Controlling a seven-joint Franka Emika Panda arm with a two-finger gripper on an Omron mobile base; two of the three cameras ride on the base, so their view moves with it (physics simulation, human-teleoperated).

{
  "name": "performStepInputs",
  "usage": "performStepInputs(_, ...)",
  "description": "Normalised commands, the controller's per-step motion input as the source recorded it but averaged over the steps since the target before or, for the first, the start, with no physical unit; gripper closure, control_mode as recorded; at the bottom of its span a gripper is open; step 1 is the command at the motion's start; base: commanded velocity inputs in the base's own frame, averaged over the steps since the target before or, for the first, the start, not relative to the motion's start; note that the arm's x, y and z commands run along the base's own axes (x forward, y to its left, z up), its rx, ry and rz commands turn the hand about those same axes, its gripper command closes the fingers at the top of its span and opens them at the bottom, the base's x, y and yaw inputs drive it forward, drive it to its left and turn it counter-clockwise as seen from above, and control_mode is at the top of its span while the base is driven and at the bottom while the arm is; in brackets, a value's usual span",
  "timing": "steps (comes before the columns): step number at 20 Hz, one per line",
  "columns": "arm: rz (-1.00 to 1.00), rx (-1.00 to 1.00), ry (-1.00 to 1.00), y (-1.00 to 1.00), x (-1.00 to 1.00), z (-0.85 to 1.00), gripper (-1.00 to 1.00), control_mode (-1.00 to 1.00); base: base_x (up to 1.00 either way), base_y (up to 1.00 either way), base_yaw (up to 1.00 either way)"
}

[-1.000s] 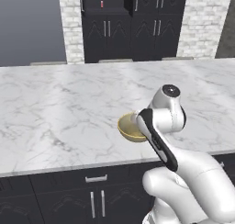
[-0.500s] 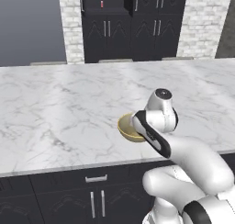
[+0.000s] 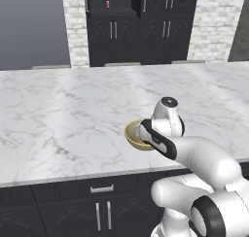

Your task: Pick the bell pepper from the cabinet and place it in the bowl. Then pick the bowl and place it in the sink. Then turn on the sink facuet.

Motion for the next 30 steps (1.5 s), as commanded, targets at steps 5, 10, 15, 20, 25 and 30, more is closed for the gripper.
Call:
performStepInputs(5,0.00,0.00,0.00,0.00,0.00,-0.05,-1.00,-1.00,0.00,0.00,0.00)
performStepInputs(10,0.00,0.02,0.00,0.00,0.00,0.04,-1.00,-1.00,0.00,0.00,0.00)
performStepInputs(15,0.00,0.06,0.00,-0.02,-0.12,0.74,-1.00,-1.00,0.00,0.00,0.00)
performStepInputs(20,-0.02,0.06,0.00,-0.18,-0.32,0.73,-1.00,-1.00,0.00,0.00,0.00)
performStepInputs(25,-0.14,0.01,0.01,-0.55,-0.47,0.03,-1.00,-1.00,0.00,0.00,0.00)
performStepInputs(30,-0.05,0.05,0.02,-0.33,-0.21,-0.25,-1.00,-1.00,0.00,0.00,0.00)
